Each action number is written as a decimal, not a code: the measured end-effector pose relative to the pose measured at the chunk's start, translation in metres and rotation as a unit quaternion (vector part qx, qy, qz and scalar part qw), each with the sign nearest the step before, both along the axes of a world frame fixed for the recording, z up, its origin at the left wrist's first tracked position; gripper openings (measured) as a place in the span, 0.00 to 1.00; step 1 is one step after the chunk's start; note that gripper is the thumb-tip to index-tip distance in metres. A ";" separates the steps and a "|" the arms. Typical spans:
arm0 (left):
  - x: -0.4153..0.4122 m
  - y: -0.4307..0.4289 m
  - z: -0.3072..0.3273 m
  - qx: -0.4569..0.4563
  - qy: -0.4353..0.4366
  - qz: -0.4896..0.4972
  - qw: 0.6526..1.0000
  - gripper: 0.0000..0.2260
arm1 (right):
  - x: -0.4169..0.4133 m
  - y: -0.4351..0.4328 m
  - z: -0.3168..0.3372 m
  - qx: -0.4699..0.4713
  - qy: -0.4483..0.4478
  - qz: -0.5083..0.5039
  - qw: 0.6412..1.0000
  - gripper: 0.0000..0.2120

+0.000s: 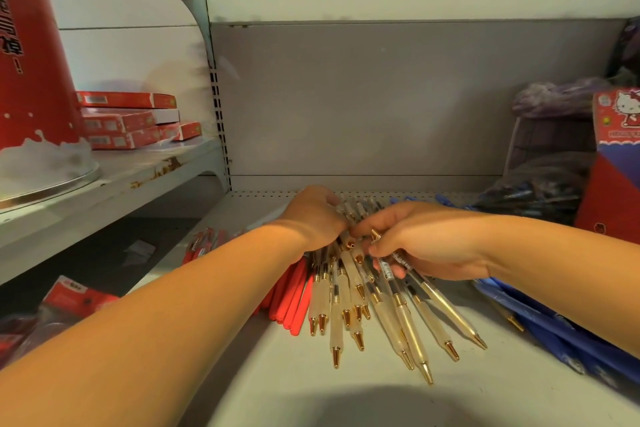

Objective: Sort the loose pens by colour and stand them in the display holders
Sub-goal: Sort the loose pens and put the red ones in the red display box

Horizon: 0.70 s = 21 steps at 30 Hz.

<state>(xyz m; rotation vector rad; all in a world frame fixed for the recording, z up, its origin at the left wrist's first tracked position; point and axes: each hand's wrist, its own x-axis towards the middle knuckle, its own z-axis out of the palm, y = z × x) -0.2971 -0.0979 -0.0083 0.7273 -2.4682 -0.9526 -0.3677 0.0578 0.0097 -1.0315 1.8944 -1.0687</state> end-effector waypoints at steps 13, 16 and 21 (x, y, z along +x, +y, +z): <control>0.004 -0.002 0.001 -0.063 -0.050 -0.078 0.994 0.16 | -0.020 0.016 0.021 0.010 -0.023 -0.084 0.996 0.11; 0.004 -0.002 0.004 -0.034 -0.030 -0.062 0.997 0.16 | -0.024 0.012 0.024 0.041 0.005 -0.071 0.997 0.09; 0.006 -0.009 0.008 -0.088 -0.049 -0.054 0.993 0.08 | -0.023 -0.010 0.022 0.017 -0.010 -0.079 0.997 0.08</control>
